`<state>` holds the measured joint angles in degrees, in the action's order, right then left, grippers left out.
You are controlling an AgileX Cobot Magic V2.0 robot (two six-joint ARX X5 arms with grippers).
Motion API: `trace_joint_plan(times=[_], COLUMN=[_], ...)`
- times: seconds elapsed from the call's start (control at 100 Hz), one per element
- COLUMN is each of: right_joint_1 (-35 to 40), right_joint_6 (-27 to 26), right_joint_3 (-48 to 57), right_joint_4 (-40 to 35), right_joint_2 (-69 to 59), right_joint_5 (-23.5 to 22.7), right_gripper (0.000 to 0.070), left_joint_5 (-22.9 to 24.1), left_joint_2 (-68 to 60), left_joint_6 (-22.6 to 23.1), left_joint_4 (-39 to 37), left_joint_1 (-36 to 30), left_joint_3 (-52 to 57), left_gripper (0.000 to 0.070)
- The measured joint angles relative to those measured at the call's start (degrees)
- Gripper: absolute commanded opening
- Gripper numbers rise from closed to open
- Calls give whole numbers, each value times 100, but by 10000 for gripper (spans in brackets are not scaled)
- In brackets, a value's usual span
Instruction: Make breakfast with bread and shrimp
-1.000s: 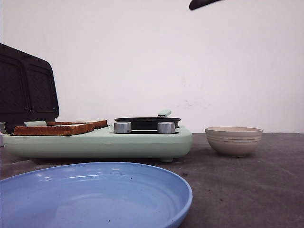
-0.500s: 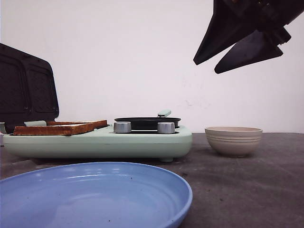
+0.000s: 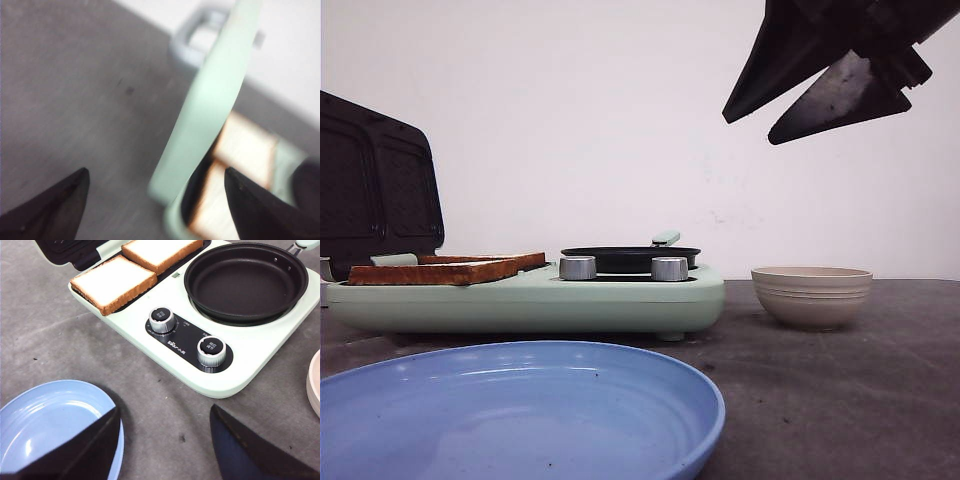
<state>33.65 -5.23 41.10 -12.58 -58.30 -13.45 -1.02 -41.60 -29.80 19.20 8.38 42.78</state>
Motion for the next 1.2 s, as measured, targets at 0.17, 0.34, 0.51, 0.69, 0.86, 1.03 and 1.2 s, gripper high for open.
trace_joint_plan(times=[0.17, 0.34, 0.51, 0.69, 0.86, 1.03, 1.2], right_joint_1=[0, 0, 0, 0, 0, 0, 0], right_joint_6=[0, 0, 0, 0, 0, 0, 0], right_joint_3=[0, 0, 0, 0, 0, 0, 0], right_joint_4=[0, 0, 7, 103, 103, 103, 103], right_joint_2=[0, 0, 0, 0, 0, 0, 0], right_joint_5=[0, 0, -2, -2, 0, 0, 0], right_gripper=[338, 339, 338, 339, 339, 338, 339], left_joint_5=[-931, -1550, -2238, -3014, -3467, -3665, -3703], left_joint_2=[-157, -625, -1283, -2199, -3014, -3517, -3869], left_joint_6=[-859, -1493, -2020, -2857, -3434, -3779, -3965], left_joint_4=[-590, -968, -1705, -2804, -3458, -4142, -4433], left_joint_1=[686, 1261, 1580, 1670, 1672, 1672, 1672], left_joint_3=[7, 13, 216, 280, 280, 280, 321], left_gripper=[480, 480, 480, 480, 480, 479, 473])
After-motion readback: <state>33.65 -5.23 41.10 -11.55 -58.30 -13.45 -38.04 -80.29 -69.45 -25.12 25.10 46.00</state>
